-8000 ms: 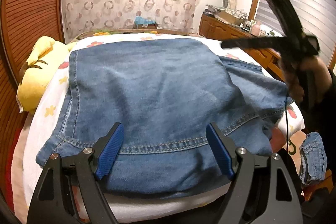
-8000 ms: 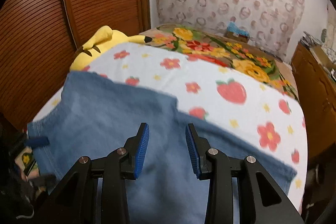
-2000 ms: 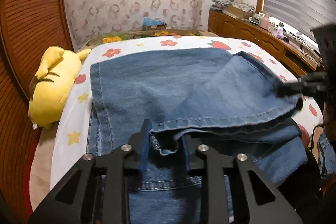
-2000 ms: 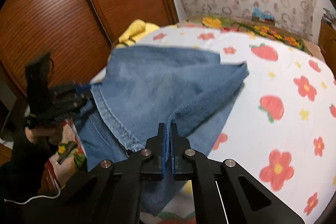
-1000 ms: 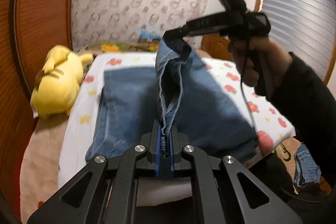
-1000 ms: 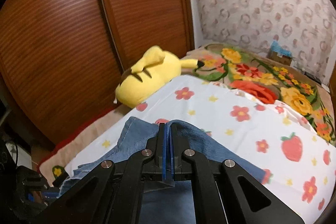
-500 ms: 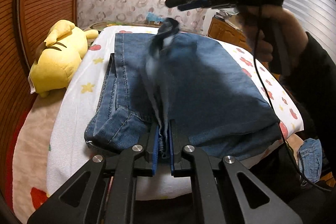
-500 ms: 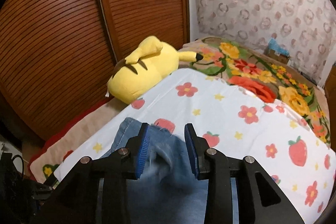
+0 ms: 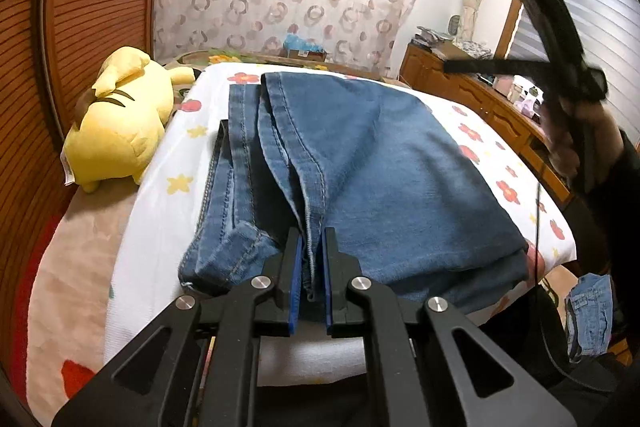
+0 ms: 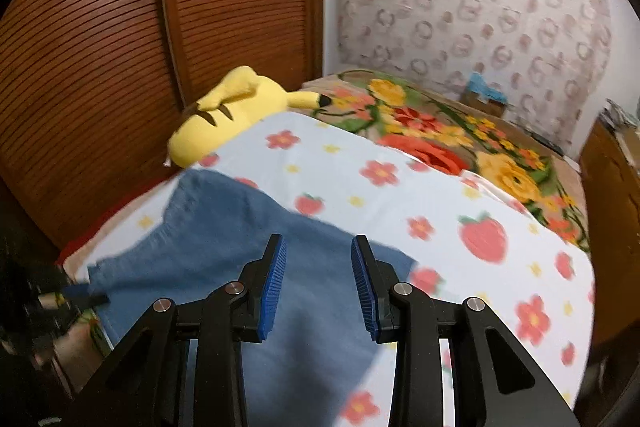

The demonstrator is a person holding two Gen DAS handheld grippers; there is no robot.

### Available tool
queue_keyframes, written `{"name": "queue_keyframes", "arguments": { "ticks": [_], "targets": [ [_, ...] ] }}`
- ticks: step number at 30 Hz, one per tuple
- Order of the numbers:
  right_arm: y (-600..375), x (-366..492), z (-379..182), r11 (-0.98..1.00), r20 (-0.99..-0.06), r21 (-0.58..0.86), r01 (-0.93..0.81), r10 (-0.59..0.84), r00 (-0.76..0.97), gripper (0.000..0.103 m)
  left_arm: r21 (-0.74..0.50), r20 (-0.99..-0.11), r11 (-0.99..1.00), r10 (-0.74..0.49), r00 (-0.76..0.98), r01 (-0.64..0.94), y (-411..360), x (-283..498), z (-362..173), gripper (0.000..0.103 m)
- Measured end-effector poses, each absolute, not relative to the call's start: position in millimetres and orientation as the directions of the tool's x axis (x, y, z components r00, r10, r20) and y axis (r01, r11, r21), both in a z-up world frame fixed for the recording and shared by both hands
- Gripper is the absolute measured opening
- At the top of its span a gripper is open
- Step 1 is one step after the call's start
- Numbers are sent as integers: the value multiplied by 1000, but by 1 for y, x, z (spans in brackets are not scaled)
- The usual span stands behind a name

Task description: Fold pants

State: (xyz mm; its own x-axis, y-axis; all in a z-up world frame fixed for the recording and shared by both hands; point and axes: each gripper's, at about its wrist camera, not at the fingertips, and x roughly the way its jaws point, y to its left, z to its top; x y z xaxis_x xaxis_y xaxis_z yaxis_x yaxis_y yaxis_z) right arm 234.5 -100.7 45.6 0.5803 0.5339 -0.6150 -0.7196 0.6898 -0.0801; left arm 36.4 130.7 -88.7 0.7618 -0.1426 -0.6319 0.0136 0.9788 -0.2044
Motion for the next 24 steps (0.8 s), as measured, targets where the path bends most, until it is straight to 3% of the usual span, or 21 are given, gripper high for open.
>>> {"name": "queue_keyframes", "arguments": {
  "ticks": [4, 5, 8, 11, 24],
  "targets": [
    [-125, 223, 37, 707, -624, -85, -702, 511, 591, 35, -180, -635, 984, -107, 765, -12, 133, 38, -84, 12],
    [-130, 221, 32, 715, -628, -79, -695, 506, 592, 35, -181, -621, 984, -114, 776, 0, 133, 37, -82, 18],
    [-137, 218, 14, 726, -649, -53, -686, 497, 576, 35, -151, -604, 989, -83, 792, -11, 128, 36, -76, 57],
    [-144, 221, -6, 733, -672, -20, -680, 494, 552, 35, -159, -601, 987, -97, 793, 0, 125, 39, -75, 79],
    [-154, 226, -38, 771, -712, 80, -632, 488, 505, 36, -121, -636, 991, -37, 770, -53, 116, 56, -82, 79]
  ]
}}
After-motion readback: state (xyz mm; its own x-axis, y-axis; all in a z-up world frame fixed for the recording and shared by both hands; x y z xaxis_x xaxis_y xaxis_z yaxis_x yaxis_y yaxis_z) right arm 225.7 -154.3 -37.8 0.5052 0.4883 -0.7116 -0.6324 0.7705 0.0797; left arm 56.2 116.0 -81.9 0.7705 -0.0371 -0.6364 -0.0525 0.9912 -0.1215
